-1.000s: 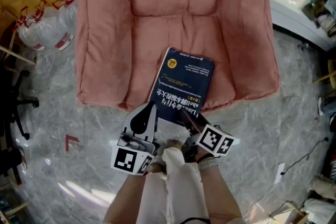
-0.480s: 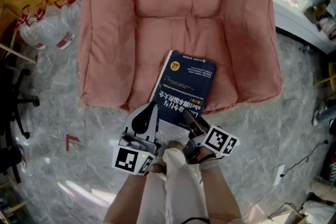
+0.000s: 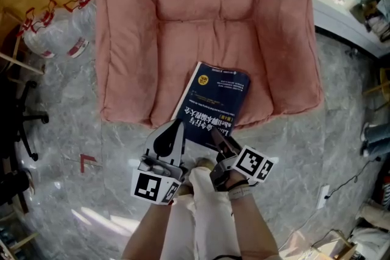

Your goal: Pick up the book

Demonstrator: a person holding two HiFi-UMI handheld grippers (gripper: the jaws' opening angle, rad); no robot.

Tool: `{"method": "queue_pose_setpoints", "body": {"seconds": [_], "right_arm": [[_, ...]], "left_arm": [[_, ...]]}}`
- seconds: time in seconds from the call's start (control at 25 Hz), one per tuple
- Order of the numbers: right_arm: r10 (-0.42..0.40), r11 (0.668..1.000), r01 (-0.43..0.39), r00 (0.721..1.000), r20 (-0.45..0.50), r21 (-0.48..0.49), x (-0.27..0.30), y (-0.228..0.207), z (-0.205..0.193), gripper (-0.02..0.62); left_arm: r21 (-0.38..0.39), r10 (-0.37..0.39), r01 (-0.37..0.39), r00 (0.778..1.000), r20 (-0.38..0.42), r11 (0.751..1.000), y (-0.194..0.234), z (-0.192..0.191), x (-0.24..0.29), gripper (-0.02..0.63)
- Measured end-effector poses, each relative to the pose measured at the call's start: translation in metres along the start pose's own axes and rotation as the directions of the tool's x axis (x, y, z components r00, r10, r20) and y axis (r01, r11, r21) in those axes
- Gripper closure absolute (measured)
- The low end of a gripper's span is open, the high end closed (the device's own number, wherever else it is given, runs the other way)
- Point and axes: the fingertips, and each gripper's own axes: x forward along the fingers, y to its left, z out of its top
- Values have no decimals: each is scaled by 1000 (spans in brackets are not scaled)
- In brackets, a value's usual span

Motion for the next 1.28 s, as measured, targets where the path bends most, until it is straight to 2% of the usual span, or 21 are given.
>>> {"method": "queue_pose_setpoints", "body": {"seconds": [0.2,0.52,1.28], "right_arm": [[6,1000,-6,1000,-8,14,-2,1,-6,382],[18,1000,-18,1000,-18,-17,8,1,-8,380],[42,988,-41,999,2,151,-10,15,-3,400]], "left_arm": [[-3,-1,1,1000,-8,1000,0,3,-5,598],[-6,5,-5,1000,-14,1000,8,-4,-8,598],[2,-7,7,1000,-2,1000,1,14,-4,598]]}}
